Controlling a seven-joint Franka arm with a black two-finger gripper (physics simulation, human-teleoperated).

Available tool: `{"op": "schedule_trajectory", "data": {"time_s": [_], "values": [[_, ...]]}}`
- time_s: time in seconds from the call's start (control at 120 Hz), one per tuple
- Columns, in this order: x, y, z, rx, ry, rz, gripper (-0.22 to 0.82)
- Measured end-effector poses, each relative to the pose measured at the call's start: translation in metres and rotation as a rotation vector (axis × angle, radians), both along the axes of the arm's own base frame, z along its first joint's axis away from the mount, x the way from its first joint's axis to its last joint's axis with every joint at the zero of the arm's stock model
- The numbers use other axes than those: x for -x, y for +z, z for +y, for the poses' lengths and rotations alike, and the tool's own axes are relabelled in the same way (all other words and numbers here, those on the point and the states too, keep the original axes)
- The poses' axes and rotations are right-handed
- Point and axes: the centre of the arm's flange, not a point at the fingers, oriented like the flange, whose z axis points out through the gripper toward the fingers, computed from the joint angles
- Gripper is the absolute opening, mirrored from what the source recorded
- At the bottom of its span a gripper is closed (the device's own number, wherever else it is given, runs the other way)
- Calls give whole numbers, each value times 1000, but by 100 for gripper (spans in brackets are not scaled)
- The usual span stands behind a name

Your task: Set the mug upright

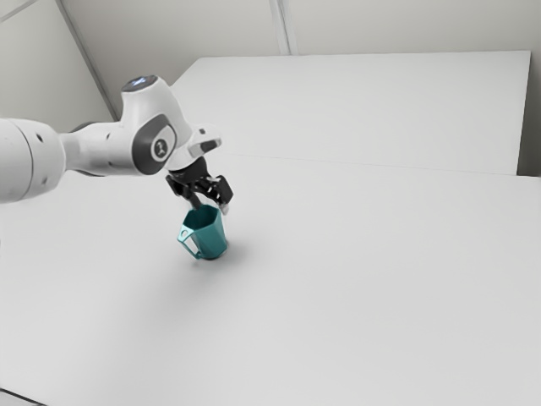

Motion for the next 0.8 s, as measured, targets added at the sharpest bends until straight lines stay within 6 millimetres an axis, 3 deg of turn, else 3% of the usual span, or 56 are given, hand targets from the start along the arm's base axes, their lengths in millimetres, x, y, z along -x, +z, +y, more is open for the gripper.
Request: {"op": "schedule_trajectory", "data": {"time_s": [0.292, 0.425, 0.583, 0.8], "values": [[-21, 101, 20, -28, 0, -20, 58], [-22, 144, 21, -55, -18, -16, 59], [-16, 160, 18, -69, -39, 20, 60], [-11, 159, 21, -67, -44, 60, 60]]}}
